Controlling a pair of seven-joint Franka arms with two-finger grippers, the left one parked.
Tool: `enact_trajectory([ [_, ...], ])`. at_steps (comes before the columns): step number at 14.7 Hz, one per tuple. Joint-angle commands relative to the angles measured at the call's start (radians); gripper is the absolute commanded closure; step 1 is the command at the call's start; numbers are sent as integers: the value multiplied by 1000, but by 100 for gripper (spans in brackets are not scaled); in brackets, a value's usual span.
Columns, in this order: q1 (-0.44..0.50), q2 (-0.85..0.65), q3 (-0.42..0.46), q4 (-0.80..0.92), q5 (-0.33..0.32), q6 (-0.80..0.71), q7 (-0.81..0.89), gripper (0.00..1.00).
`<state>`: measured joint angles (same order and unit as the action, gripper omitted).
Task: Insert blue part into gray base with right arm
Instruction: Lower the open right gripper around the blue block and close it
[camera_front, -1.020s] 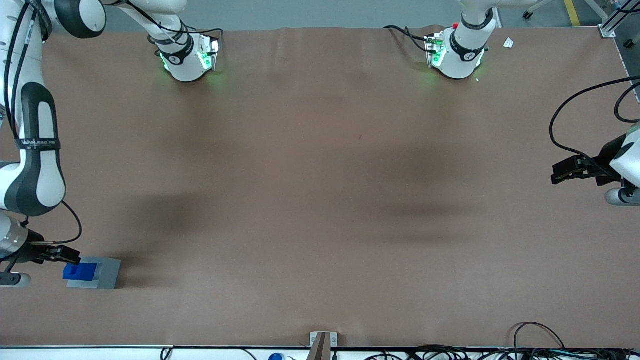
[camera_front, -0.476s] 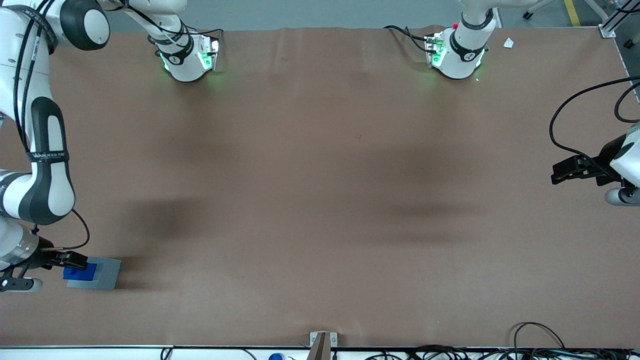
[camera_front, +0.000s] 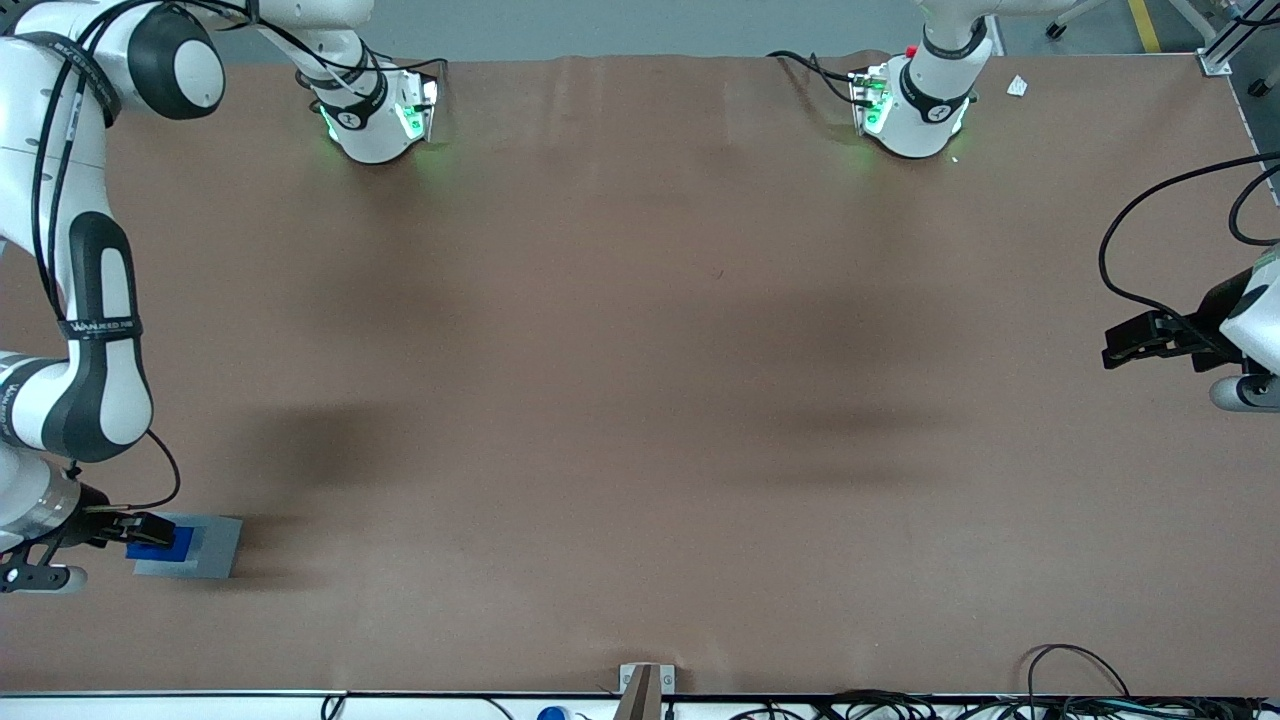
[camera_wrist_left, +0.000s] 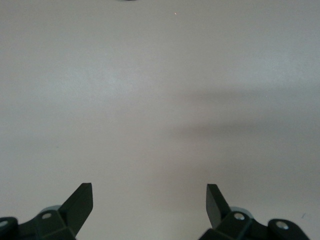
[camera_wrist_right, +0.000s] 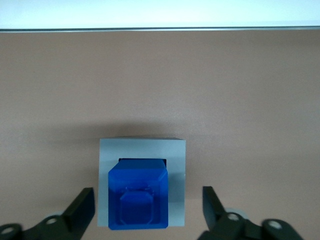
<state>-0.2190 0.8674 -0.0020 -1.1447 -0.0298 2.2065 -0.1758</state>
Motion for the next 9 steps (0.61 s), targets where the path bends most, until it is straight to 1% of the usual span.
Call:
enact_trajectory([
  [1, -11, 18, 13, 29, -10, -2, -7, 20],
  [9, -5, 25, 13, 29, -9, -10, -1, 46],
])
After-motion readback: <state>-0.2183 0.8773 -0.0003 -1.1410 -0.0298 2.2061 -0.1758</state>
